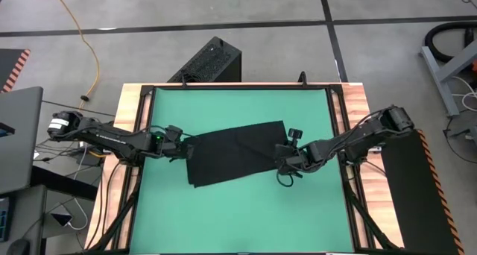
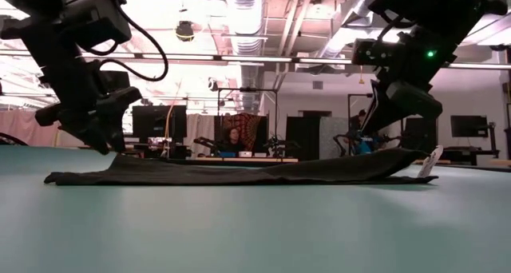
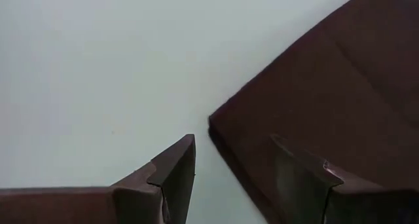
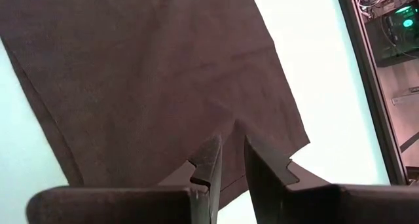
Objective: Roll towel
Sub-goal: Roll the black towel
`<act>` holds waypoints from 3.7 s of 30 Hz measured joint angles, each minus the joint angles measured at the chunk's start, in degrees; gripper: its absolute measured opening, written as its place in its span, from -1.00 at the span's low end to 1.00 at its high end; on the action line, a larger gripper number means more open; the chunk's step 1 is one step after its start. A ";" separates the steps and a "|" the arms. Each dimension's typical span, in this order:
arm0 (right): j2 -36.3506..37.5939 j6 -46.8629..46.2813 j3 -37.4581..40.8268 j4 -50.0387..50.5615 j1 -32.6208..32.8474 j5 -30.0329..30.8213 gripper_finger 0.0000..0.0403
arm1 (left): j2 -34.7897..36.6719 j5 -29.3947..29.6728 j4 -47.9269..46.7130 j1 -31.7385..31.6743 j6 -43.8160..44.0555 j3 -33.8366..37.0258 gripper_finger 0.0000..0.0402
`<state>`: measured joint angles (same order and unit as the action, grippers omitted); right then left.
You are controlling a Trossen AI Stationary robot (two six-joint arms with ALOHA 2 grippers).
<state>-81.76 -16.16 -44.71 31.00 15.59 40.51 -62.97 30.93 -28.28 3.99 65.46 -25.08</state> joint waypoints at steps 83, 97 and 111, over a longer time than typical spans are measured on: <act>0.04 -0.46 0.04 -0.46 0.50 -2.40 -0.56 | -6.24 -5.82 8.21 -0.13 -4.95 -1.13 -0.99; 0.04 -0.44 0.04 -0.46 0.48 -2.66 -0.56 | -5.11 -8.36 -4.44 -0.13 -9.24 -9.68 -1.00; 0.04 -2.82 0.02 -0.27 0.96 -3.13 -0.56 | -5.13 -9.40 -17.59 -3.67 -17.70 -17.66 -1.00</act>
<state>-81.71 -18.98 -44.69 30.73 16.55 37.39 -68.10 21.53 -45.87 0.32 47.75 -42.74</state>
